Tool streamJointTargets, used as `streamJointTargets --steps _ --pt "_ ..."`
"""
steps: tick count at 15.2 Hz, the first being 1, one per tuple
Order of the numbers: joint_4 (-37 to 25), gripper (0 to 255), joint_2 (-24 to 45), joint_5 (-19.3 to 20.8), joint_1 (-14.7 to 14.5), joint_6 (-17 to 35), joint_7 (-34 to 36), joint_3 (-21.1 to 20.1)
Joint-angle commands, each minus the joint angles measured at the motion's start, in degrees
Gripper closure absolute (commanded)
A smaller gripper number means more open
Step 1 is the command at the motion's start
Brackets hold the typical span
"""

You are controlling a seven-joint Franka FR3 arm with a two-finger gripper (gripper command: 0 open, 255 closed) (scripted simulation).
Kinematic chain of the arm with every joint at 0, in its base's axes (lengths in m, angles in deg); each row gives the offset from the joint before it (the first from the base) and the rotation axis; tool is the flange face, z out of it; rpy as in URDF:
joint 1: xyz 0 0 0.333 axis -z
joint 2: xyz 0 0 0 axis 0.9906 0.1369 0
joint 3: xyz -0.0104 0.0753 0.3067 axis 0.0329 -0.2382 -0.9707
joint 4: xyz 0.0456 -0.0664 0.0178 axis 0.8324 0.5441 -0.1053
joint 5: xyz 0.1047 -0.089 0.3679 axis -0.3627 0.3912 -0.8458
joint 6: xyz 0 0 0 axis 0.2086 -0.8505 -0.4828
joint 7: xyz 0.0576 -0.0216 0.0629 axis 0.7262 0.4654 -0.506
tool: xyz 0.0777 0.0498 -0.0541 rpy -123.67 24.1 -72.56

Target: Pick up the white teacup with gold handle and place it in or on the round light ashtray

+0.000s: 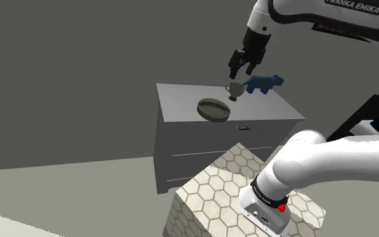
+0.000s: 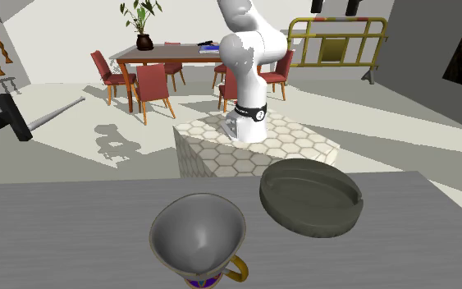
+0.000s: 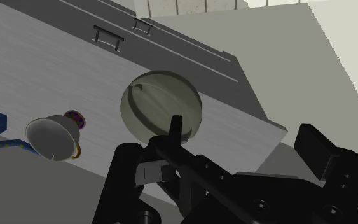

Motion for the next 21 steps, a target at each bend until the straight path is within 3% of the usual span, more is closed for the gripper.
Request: streamJointTargets --steps 1,11,21 --pt "0.0 0 0.0 0.0 0.0 0.0 0.0 0.0" --pt "5.58 0 8.43 9.79 2.79 14.98 -10.79 8.31" --pt "3.36 0 24.09 16.86 5.19 31.11 -20.16 16.66"
